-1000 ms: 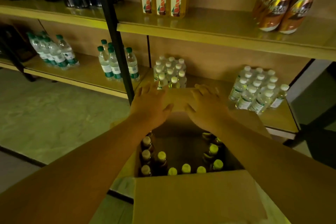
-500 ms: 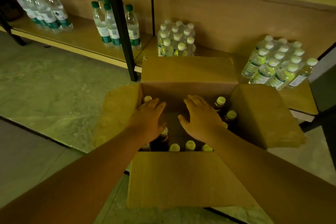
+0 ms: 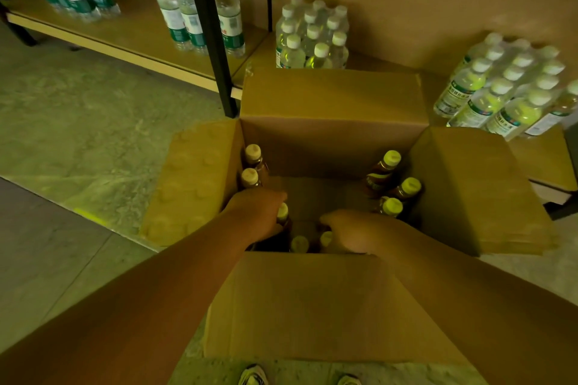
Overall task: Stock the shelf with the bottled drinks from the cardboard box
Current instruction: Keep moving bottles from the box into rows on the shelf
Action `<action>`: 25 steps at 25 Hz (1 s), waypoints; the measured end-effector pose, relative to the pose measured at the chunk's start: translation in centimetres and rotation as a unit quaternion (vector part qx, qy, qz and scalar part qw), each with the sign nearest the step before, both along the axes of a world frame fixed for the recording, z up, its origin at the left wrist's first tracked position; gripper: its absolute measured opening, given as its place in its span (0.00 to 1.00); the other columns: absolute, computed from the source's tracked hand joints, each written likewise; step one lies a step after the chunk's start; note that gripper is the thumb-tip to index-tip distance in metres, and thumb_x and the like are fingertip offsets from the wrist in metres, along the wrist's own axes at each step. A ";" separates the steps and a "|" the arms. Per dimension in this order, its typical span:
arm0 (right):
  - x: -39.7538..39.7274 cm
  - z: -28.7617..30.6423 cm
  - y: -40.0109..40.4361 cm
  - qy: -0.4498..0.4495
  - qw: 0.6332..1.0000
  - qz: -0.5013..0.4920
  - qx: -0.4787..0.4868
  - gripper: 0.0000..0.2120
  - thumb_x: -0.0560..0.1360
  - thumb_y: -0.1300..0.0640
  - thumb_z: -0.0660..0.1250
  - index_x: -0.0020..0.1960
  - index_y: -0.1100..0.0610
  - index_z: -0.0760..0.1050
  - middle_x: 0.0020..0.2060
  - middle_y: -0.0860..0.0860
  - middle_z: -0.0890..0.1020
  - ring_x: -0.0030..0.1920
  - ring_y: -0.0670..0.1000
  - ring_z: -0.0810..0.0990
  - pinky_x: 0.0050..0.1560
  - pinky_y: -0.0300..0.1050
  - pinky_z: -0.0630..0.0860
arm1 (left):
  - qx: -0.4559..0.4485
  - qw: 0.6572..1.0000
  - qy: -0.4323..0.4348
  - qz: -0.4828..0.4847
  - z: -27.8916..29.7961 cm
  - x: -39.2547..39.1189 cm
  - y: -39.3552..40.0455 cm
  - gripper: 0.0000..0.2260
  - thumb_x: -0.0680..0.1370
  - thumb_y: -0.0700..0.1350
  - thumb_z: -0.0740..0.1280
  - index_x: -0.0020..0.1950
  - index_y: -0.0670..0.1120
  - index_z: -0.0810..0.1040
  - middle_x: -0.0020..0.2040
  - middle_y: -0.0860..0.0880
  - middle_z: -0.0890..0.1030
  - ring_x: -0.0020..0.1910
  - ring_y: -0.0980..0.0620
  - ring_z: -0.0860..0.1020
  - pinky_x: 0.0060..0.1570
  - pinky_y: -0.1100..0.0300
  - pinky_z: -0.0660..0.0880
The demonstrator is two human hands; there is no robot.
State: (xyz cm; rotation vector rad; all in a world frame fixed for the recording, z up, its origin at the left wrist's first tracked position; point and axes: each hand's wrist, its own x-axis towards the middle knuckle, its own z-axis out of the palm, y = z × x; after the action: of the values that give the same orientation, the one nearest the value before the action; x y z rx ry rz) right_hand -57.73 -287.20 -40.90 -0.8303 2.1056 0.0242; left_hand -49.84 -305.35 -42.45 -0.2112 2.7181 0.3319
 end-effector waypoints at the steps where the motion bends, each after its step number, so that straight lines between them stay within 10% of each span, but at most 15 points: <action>1: -0.1 -0.2 -0.3 0.001 1.000 0.010 0.021 0.29 0.80 0.55 0.65 0.79 0.53 0.59 0.76 0.55 0.64 0.73 0.59 0.66 0.67 0.51 0.67 | -0.011 1.000 -0.002 -0.002 -0.2 -0.2 0.1 0.20 0.76 0.48 0.69 0.66 0.51 0.70 0.60 0.48 0.78 0.57 0.46 0.78 0.44 0.56 0.71; 4: -0.5 -1.1 -1.1 0.010 0.996 0.056 0.075 0.27 0.79 0.56 0.66 0.77 0.54 0.63 0.74 0.56 0.67 0.72 0.60 0.67 0.68 0.54 0.68 | -0.012 1.000 -0.017 0.004 -0.7 -0.4 -0.1 0.16 0.75 0.49 0.70 0.61 0.51 0.72 0.54 0.48 0.79 0.52 0.46 0.78 0.41 0.56 0.70; 11: -1.1 -0.3 0.1 0.110 0.992 -0.041 -0.037 0.10 0.72 0.53 0.70 0.38 0.57 0.73 0.35 0.52 0.75 0.38 0.53 0.77 0.32 0.45 0.71 | 0.081 0.991 0.055 0.088 0.5 -0.3 0.1 0.04 0.75 0.50 0.67 0.44 0.51 0.74 0.41 0.51 0.78 0.38 0.52 0.77 0.31 0.59 0.68; 20: -2.0 17.6 4.2 0.141 0.888 -0.281 -0.334 0.10 0.70 0.51 0.76 0.48 0.50 0.78 0.40 0.44 0.81 0.40 0.42 0.79 0.37 0.37 0.75 | 0.302 0.905 0.246 0.171 16.3 -2.7 1.3 0.26 0.68 0.50 0.78 0.64 0.54 0.76 0.55 0.56 0.81 0.54 0.56 0.78 0.54 0.58 0.75; 25: -2.4 27.0 7.4 0.185 0.816 -0.352 -0.421 0.07 0.72 0.57 0.75 0.49 0.54 0.81 0.38 0.44 0.81 0.39 0.40 0.79 0.35 0.34 0.73 | 0.407 0.855 0.296 0.124 26.6 -4.8 3.7 0.19 0.70 0.46 0.77 0.60 0.55 0.78 0.52 0.57 0.83 0.53 0.57 0.80 0.53 0.57 0.77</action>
State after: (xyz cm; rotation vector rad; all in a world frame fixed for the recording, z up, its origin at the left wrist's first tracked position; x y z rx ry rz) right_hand -60.13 -279.83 -13.86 -0.4612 2.6920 -1.3189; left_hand -54.69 -301.68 -15.85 -0.2357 2.7964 1.8270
